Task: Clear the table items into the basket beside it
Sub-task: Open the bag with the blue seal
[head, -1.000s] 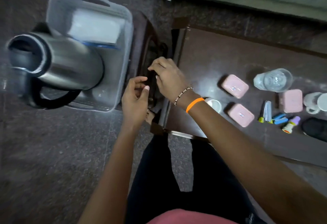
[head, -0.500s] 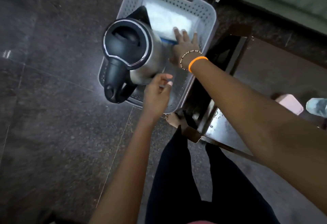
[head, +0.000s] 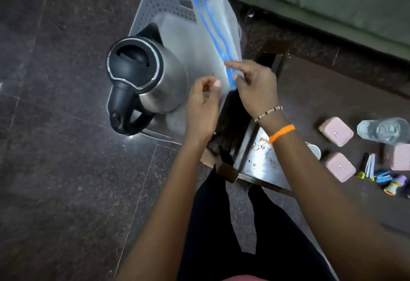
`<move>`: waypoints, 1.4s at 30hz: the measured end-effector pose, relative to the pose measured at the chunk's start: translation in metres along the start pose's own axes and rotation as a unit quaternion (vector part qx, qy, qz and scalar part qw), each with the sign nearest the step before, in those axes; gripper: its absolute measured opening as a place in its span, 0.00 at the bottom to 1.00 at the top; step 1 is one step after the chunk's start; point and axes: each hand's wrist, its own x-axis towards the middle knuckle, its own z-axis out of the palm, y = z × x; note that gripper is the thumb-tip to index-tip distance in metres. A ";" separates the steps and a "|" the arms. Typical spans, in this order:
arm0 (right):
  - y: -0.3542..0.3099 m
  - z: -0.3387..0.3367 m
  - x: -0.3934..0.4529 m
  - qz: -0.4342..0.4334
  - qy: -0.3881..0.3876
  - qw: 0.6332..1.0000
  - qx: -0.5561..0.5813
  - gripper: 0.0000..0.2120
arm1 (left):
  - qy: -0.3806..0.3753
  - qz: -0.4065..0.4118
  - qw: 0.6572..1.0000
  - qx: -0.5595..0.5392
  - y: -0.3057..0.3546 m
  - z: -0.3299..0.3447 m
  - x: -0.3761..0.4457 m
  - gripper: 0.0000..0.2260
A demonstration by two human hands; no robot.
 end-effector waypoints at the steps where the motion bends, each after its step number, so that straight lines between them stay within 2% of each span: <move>1: 0.003 -0.011 -0.015 0.011 -0.008 1.000 0.028 0.20 | -0.004 -0.003 1.000 -0.007 0.005 0.009 -0.005 0.04; 8: 0.054 -0.083 -0.096 0.081 -0.040 0.984 0.152 0.14 | -0.072 -0.044 0.995 0.057 0.003 0.069 -0.063 0.07; 13: 0.097 -0.144 -0.136 0.090 -0.049 0.981 0.166 0.10 | -0.091 -0.079 0.993 0.019 -0.004 0.120 -0.120 0.06; 16: 0.122 -0.181 -0.154 0.102 -0.049 0.989 0.099 0.10 | -0.100 -0.087 0.991 0.028 -0.006 0.151 -0.151 0.08; 18: 0.139 -0.200 -0.161 0.103 -0.037 0.994 -0.011 0.15 | -0.114 -0.085 0.989 0.045 -0.007 0.169 -0.166 0.08; 20: 0.148 -0.215 -0.166 0.100 -0.011 0.993 -0.058 0.19 | -0.131 -0.073 0.986 0.066 -0.008 0.184 -0.179 0.08; 25: 0.151 -0.246 -0.168 0.155 0.004 0.984 0.085 0.14 | -0.169 -0.058 0.978 0.111 -0.011 0.218 -0.208 0.09; 27: 0.155 -0.257 -0.170 0.134 0.024 0.990 0.040 0.15 | -0.146 -0.069 0.980 0.116 -0.014 0.229 -0.216 0.08; 29: 0.158 -0.267 -0.173 0.111 0.052 0.991 -0.054 0.17 | -0.101 -0.084 0.985 0.109 -0.017 0.235 -0.220 0.08; 32: 0.162 -0.285 -0.181 0.085 0.064 0.974 -0.199 0.18 | -0.029 -0.081 0.992 0.090 -0.018 0.242 -0.225 0.08; 35: 0.164 -0.296 -0.193 0.075 0.057 0.956 -0.279 0.18 | -0.025 -0.062 0.995 0.077 -0.017 0.248 -0.228 0.09; 39: 0.167 -0.303 -0.204 0.041 0.059 0.955 -0.288 0.13 | -0.077 -0.026 0.993 0.082 -0.016 0.259 -0.235 0.10; 42: 0.158 -0.306 -0.205 0.056 0.028 0.974 -0.217 0.12 | -0.106 -0.005 0.990 0.089 -0.018 0.268 -0.241 0.09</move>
